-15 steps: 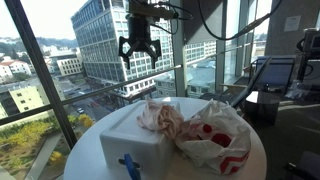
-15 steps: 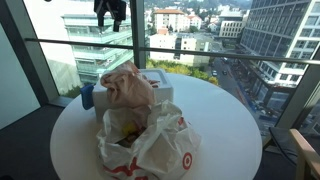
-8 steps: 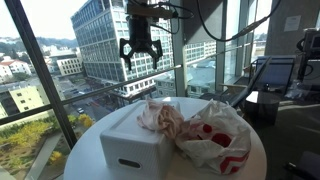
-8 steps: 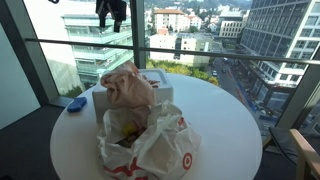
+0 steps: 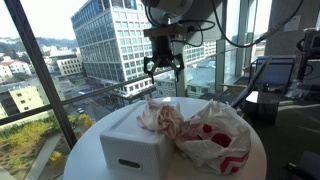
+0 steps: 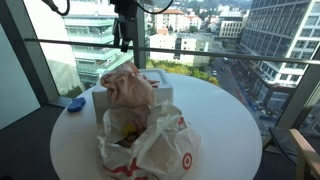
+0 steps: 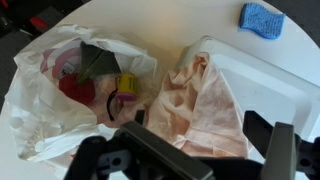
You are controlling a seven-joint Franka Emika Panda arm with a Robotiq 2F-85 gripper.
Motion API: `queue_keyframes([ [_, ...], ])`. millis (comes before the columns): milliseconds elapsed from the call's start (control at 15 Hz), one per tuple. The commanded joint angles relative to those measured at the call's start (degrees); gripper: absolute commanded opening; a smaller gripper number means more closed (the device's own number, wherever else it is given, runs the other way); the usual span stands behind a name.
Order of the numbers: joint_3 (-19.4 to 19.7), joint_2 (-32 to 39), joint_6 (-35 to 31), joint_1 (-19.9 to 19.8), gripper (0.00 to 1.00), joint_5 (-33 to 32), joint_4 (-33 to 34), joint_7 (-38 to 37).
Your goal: Remove the objects from the plastic bag and put them on the white basket
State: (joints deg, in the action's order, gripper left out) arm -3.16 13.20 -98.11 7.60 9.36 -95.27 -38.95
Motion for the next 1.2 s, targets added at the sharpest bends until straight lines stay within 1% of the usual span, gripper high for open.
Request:
queue_keyframes([
  [0,0.79,-9.61,-5.23,-1.09,1.00,4.28,-14.13,-4.36],
  [133,0.89,-12.45,-8.50,-2.01,1.00,7.41,-20.39,-4.75],
  [200,1.00,-13.66,-11.16,-2.44,1.00,8.40,-23.65,-4.81],
  [467,1.65,-17.20,-24.57,-4.43,1.00,9.24,-37.54,-6.96],
  [533,1.86,-17.25,-28.31,-4.95,1.00,8.59,-40.35,-7.94],
  [667,2.55,-16.86,-35.30,-6.15,1.00,9.62,-45.05,-9.12],
  [800,3.16,-15.60,-40.87,-7.05,1.00,12.07,-47.82,-8.45],
  [867,3.41,-14.65,-43.09,-7.37,1.00,14.13,-48.42,-7.20],
  [933,3.60,-13.86,-44.88,-7.65,1.00,14.80,-48.86,-6.65],
  [1000,3.75,-13.53,-45.45,-7.82,1.00,16.13,-48.83,-6.13],
  [1067,3.56,-13.36,-42.91,-7.66,1.00,13.36,-48.08,-7.45],
  [1133,3.70,-13.09,-43.69,-7.83,1.00,14.11,-48.37,-7.24],
])
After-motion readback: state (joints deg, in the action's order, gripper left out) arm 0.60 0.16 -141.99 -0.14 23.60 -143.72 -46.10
